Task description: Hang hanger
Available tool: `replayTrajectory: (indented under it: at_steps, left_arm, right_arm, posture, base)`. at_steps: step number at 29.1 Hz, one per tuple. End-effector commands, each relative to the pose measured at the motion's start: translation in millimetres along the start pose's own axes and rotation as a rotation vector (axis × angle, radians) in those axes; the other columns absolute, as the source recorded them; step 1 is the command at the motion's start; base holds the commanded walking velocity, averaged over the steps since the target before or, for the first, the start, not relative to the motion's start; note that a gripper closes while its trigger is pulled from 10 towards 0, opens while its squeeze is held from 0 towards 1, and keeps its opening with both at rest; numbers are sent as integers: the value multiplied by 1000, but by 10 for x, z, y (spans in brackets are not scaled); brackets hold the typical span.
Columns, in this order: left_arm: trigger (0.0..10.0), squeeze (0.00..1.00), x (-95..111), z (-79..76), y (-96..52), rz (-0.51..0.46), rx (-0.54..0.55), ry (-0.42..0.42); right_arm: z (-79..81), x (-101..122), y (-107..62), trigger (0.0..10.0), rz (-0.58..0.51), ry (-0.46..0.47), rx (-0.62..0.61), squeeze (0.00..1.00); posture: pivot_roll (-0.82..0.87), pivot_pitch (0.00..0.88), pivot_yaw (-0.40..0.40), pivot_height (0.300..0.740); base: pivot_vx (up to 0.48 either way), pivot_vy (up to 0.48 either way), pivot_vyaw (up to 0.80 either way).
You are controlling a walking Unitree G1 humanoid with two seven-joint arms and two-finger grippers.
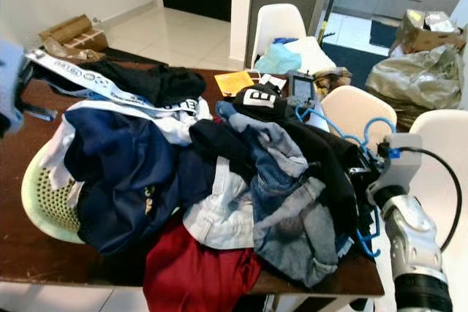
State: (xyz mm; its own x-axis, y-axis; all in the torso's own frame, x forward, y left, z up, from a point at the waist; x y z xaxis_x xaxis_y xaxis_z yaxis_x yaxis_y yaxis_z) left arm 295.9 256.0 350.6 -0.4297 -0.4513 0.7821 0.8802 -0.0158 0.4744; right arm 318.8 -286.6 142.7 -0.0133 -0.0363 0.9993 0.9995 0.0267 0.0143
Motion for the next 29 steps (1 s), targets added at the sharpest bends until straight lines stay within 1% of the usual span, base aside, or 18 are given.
replayTrajectory:
  at_steps: [1, 2, 5, 6, 7, 8, 9, 10, 14, 15, 16, 17, 18, 19, 23, 24, 26, 29]
  left_arm:
    - [0, 0, 67, 61, 20, -27, -4, -42]
    - [6000, 0, 352, 173, 166, -130, -29, -131]
    - [6000, 0, 352, 173, 166, -130, -29, -131]
    - [10000, 0, 662, 228, 268, -242, -85, -201]
    - [10000, 0, 662, 228, 268, -242, -85, -201]
    - [10000, 0, 951, 208, 326, -344, -177, -248]
    - [10000, 0, 951, 208, 326, -344, -177, -248]
    - [10000, 0, 1170, 156, 343, -422, -267, -287]
    - [10000, 0, 1170, 156, 343, -422, -267, -287]
    - [10000, 0, 1356, 99, 371, -482, -341, -307]
    - [10000, 0, 1356, 99, 371, -482, -341, -307]
    - [10000, 0, 1567, 95, 422, -556, -384, -313]
    - [10000, 0, 1567, 95, 422, -556, -384, -313]
    - [10000, 0, 1722, 116, 461, -609, -414, -324]
    - [10000, 0, 1722, 116, 461, -609, -414, -324]
    - [10000, 0, 1901, 156, 489, -671, -439, -352]
    - [10000, 0, 2169, 168, 494, -766, -509, -430]
    - [10000, 0, 2261, 107, 494, -796, -556, -479]
  right_arm:
    - [29, -121, -5, 10000, 50, 34, 2, 0]
    - [54, -51, 38, 10000, 14, 77, 5, 0]
    - [54, -51, 38, 10000, 14, 77, 5, 0]
    - [61, 49, 76, 10000, -36, 135, 0, 0]
    - [61, 49, 76, 10000, -36, 135, 0, 0]
    - [64, 168, 106, 10000, -93, 199, -2, 0]
    - [64, 168, 106, 10000, -93, 199, -2, 0]
    - [69, 265, 123, 10000, -141, 247, 1, 0]
    - [69, 265, 123, 10000, -141, 247, 1, 0]
    - [78, 365, 133, 10000, -189, 294, 9, 0]
    - [78, 365, 133, 10000, -189, 294, 9, 0]
    - [86, 537, 140, 10000, -271, 362, 26, 0]
    - [86, 537, 140, 10000, -271, 362, 26, 0]
    - [97, 671, 135, 10000, -331, 394, 44, 0]
    - [97, 671, 135, 10000, -331, 394, 44, 0]
    - [105, 771, 127, 10000, -373, 412, 57, 0]
    - [82, 899, 104, 10000, -405, 348, 46, 0]
    - [46, 945, 94, 10000, -401, 275, 27, 0]
  posture:
    - [92, 22, -79, 740]
    - [93, 14, -71, 740]
    - [93, 14, -71, 740]
    - [92, 2, -62, 740]
    - [92, 2, -62, 740]
    - [87, 0, -54, 740]
    - [87, 0, -54, 740]
    - [87, 0, -52, 740]
    - [87, 0, -52, 740]
    - [88, 0, -45, 740]
    - [88, 0, -45, 740]
    - [84, 0, -21, 740]
    - [84, 0, -21, 740]
    - [82, 0, -16, 740]
    - [82, 0, -16, 740]
    - [79, 0, -9, 740]
    - [72, 0, 2, 740]
    - [69, 0, 5, 740]
  base:
    - [0, 0, 0]
    - [0, 0, 0]
    - [0, 0, 0]
    - [0, 0, 0]
    - [0, 0, 0]
    - [0, 0, 0]
    - [0, 0, 0]
    - [0, 0, 0]
    - [0, 0, 0]
    - [0, 0, 0]
    - [0, 0, 0]
    - [-345, 0, 0]
    - [-345, 0, 0]
    - [-345, 0, 0]
    - [-345, 0, 0]
    - [-349, 0, 0]
    - [-349, 0, 0]
    - [-356, 0, 0]
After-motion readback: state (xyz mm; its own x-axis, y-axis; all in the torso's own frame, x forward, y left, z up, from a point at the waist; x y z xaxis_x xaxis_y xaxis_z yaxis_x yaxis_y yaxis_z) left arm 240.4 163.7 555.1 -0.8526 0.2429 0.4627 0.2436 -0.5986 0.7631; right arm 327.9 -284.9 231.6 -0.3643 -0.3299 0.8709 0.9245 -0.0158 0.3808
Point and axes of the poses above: a point about 5 cm out from each wrist's last joint towards the gripper, its own y axis pointing out of the wrist towards the gripper, its own x axis along the axis of the wrist's last joint, z = x × y, the point moved 1 cm from there along y, pointing out of the wrist towards the gripper, and after that the axes turned 2 degrees about y, right-handed, at the moved point
